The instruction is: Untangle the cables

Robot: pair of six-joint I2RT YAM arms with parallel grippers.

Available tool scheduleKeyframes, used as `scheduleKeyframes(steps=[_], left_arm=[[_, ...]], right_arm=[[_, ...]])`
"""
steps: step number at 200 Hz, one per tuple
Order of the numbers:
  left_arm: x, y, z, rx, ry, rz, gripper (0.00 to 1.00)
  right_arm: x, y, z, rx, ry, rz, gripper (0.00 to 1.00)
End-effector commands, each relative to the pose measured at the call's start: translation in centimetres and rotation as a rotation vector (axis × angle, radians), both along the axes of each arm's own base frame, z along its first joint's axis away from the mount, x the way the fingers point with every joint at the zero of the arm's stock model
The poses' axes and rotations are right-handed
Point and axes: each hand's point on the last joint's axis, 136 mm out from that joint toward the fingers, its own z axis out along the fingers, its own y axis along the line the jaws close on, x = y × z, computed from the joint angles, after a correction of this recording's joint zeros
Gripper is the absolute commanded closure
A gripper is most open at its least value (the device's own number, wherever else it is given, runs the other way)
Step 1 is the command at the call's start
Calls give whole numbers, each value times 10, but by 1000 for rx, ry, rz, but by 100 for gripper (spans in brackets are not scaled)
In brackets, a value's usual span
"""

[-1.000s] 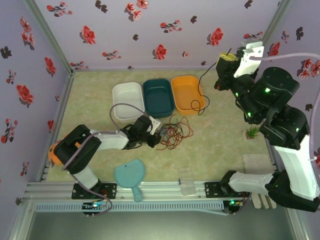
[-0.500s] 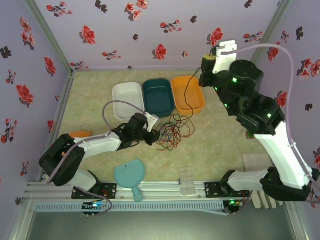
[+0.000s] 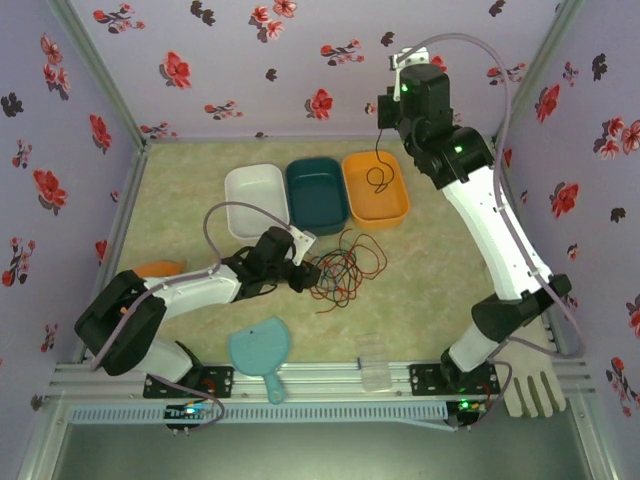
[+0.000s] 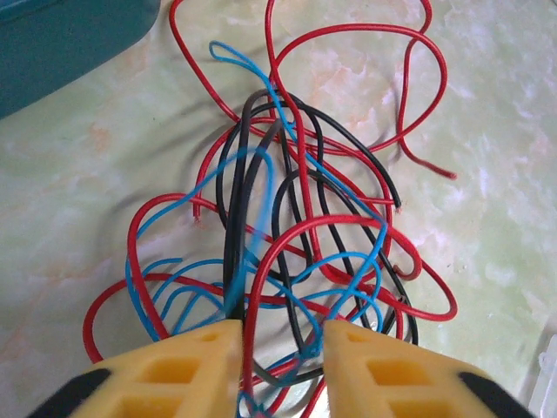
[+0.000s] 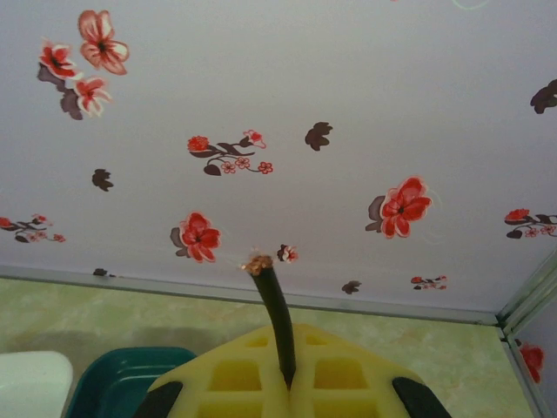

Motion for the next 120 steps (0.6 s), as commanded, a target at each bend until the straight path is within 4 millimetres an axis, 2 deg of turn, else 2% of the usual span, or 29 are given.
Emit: scheduleKeyframes(steps=[1,22,59,100,120], left_arm=[[2,4,5,-6,-10,15,64],[2,4,6,-5,-10,17,57],[4,6,10,-2,-15,36,41],[16,15,16,36,-23,125,23],[22,17,24,46,-36,148,8]], right_arm=[[18,-5,15,55,-59,-12,100],[38,-10,-3,66,-23,-28,100],[65,-9,-58,51,104,-29,100],[77,-10,-127,3,268,-42,100],[80,-7,-162,-1,357,-32,100]])
